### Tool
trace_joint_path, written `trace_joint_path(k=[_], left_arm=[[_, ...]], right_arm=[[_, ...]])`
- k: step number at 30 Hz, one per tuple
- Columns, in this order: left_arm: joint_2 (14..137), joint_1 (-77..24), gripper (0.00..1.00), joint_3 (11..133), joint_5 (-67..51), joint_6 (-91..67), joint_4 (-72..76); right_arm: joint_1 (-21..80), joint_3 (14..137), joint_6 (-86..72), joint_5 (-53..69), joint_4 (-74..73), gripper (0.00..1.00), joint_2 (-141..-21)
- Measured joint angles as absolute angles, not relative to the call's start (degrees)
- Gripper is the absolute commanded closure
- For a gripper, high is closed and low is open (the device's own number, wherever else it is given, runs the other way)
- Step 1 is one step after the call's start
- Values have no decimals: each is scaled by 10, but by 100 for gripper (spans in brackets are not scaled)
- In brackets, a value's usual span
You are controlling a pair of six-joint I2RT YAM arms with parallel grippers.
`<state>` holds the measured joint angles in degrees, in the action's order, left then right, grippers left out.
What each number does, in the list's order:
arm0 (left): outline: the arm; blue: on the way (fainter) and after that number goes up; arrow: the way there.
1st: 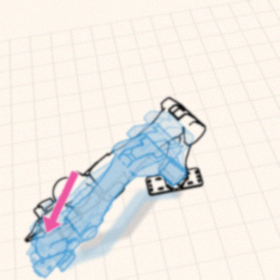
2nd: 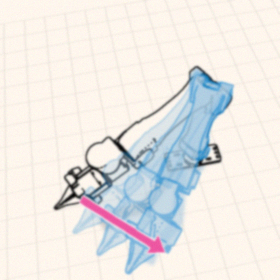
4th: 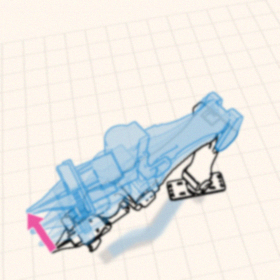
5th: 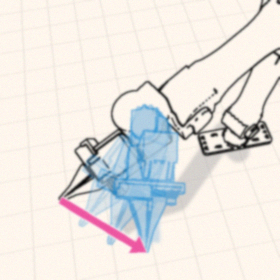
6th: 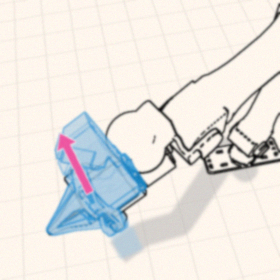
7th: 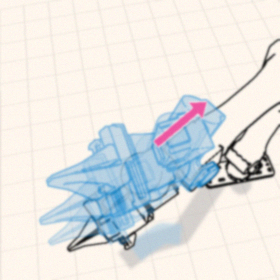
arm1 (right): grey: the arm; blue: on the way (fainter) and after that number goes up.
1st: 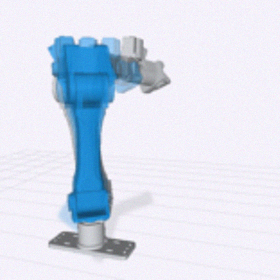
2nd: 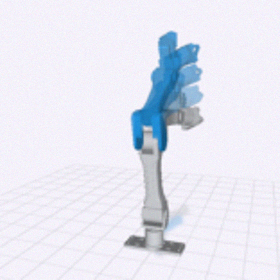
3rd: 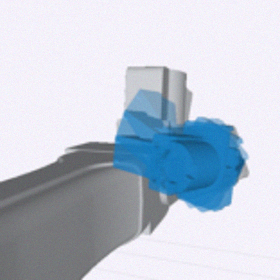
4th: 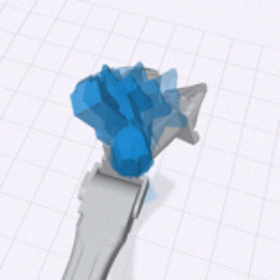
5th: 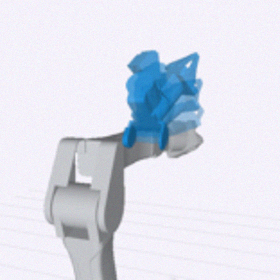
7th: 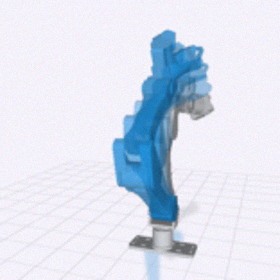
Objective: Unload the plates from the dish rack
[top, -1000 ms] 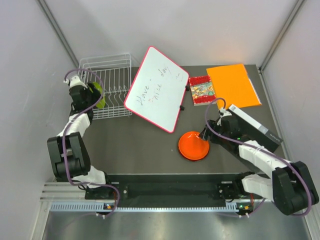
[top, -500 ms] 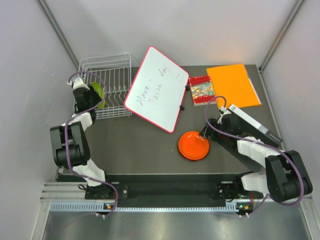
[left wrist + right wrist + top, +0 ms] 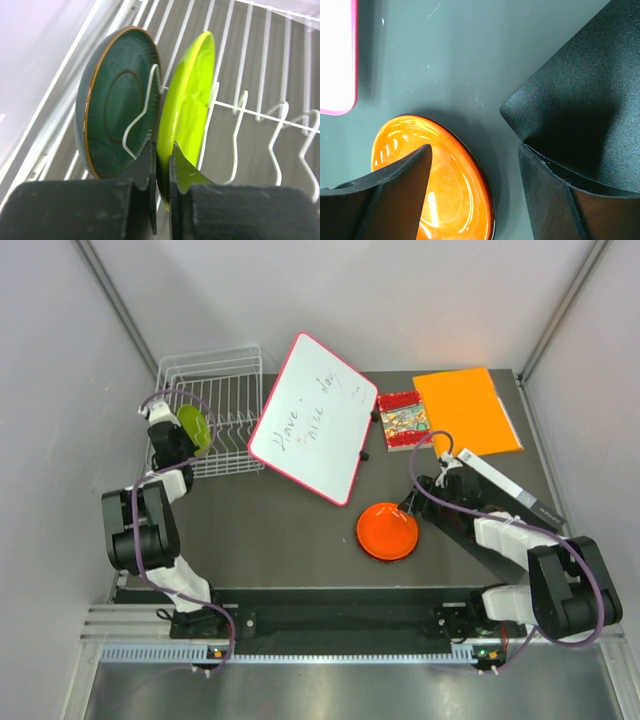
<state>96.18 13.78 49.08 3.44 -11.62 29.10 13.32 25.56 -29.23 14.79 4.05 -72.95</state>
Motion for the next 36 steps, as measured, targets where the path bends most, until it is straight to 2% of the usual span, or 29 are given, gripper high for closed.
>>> trace_joint_path(k=[14,26,31,33,36], left_arm=[[942,119,100,478,59,-42,298],[805,37,100,443,229,28,299],[733,28,100,444,274,21,267],[699,28,100,445,281,2,231],[630,29,100,448,270,-43,152]], right_arm=[[130,256,-281,149,37,30,-729],[130,256,-281,147,9,28,-703],[130,256,-281,146,-16,24,-655],[130,256,-281,145,-30,14,-629],[130,256,-282,142,-56,10,-571]])
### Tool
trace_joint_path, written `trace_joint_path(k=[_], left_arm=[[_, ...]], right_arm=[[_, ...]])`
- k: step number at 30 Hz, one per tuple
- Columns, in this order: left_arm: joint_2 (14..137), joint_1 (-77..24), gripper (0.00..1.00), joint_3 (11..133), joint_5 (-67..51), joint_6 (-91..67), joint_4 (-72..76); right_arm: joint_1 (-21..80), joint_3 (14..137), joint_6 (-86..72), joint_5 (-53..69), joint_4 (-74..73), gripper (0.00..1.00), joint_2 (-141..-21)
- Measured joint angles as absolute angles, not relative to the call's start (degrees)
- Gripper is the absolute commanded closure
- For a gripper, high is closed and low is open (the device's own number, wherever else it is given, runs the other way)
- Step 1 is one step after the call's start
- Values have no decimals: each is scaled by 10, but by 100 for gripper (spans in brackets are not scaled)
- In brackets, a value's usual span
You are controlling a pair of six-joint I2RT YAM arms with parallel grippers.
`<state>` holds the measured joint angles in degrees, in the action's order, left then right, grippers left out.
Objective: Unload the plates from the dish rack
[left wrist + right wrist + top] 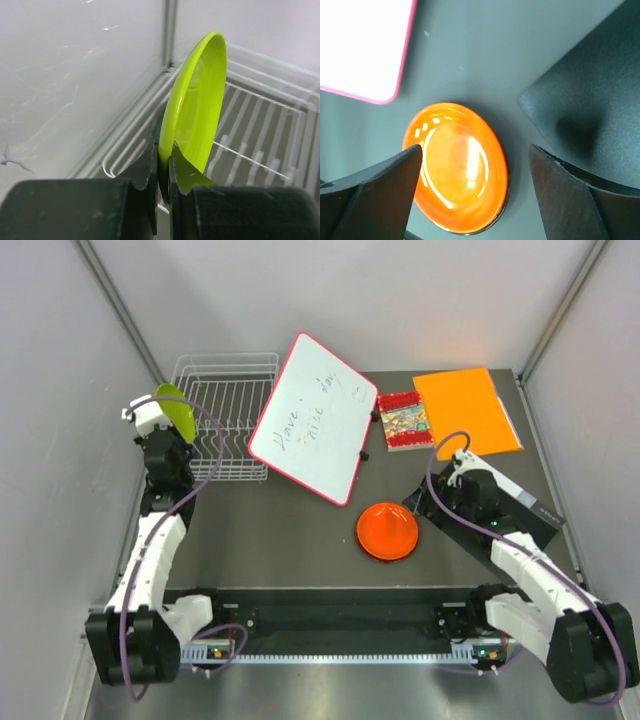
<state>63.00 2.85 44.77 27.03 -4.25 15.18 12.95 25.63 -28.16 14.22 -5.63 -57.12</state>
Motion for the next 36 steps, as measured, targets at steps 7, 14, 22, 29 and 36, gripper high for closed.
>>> trace_joint_path(k=[7,14,22,29,36], left_arm=[[447,27,100,448,138,-160,5],[345,24,100,441,-46,-254,-83],[296,13,100,371,-194,-343,-109],[293,-36,100,306,-251,-399,-103],[364,-180,100,299,-182,-403,-66]], right_arm=[[130,256,-284,147,-106,5,-441],[130,242,-304,175,-121,5,-362],[137,241,-347,213,-114,5,-339],[171,241,-380,221,-61,5,-354],[258,268,-385,180,-9,5,-446]])
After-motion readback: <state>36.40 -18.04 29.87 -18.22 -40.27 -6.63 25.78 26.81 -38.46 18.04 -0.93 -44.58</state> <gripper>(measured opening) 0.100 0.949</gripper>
